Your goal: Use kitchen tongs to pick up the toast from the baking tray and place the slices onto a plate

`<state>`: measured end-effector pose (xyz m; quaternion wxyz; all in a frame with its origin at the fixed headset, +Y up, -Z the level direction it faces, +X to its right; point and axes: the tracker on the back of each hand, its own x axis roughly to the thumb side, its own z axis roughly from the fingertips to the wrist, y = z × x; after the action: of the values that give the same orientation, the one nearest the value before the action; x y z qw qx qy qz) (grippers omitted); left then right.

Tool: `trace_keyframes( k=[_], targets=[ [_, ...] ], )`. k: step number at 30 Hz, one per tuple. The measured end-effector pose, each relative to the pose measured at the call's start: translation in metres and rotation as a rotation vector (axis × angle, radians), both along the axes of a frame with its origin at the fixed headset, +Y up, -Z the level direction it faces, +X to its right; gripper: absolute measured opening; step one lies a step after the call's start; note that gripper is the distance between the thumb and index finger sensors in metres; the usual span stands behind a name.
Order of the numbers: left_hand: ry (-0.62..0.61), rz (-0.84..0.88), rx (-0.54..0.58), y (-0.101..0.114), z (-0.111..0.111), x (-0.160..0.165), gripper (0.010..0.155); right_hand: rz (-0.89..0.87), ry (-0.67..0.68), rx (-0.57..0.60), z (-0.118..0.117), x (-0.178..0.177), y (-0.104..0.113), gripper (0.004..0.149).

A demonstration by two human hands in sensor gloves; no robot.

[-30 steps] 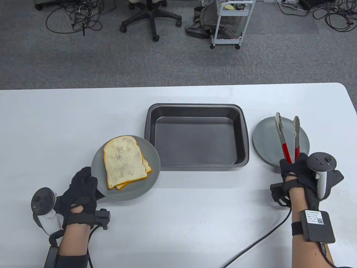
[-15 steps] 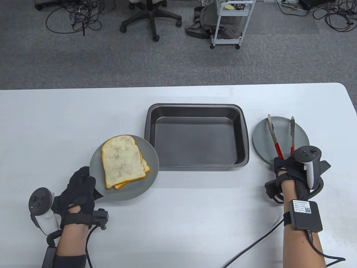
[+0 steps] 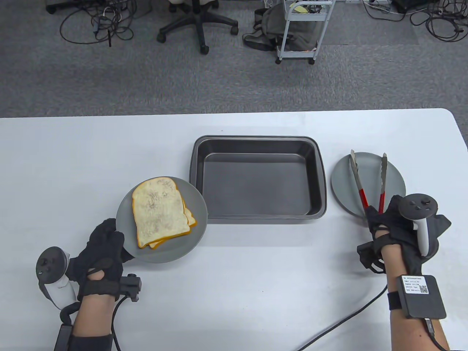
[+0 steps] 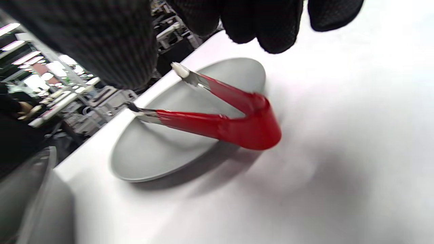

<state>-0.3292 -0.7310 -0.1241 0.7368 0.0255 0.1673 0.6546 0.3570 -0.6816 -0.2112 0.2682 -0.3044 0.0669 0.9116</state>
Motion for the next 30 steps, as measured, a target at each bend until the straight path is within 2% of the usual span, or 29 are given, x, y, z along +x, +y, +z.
trace_keyframes(
  k=[7,12,20,25,30],
  targets=[
    [-0.001,0.006,0.003,0.0,0.001,0.0,0.057,0.029,0.225,0.2,0.039,-0.034,0.034,0.082],
    [-0.001,0.015,0.002,-0.001,0.004,0.0,0.057,0.145,0.379,0.29,0.071,-0.07,0.039,0.081],
    [-0.003,0.008,-0.002,-0.001,0.004,0.0,0.057,0.242,0.506,0.466,0.095,-0.105,0.021,0.08],
    [0.002,0.004,-0.011,-0.003,0.003,-0.002,0.057,0.323,0.561,0.477,0.096,-0.115,0.004,0.08],
    [0.005,0.001,-0.025,-0.005,0.001,-0.004,0.057,0.39,0.65,0.42,0.096,-0.125,-0.014,0.081]
  ],
)
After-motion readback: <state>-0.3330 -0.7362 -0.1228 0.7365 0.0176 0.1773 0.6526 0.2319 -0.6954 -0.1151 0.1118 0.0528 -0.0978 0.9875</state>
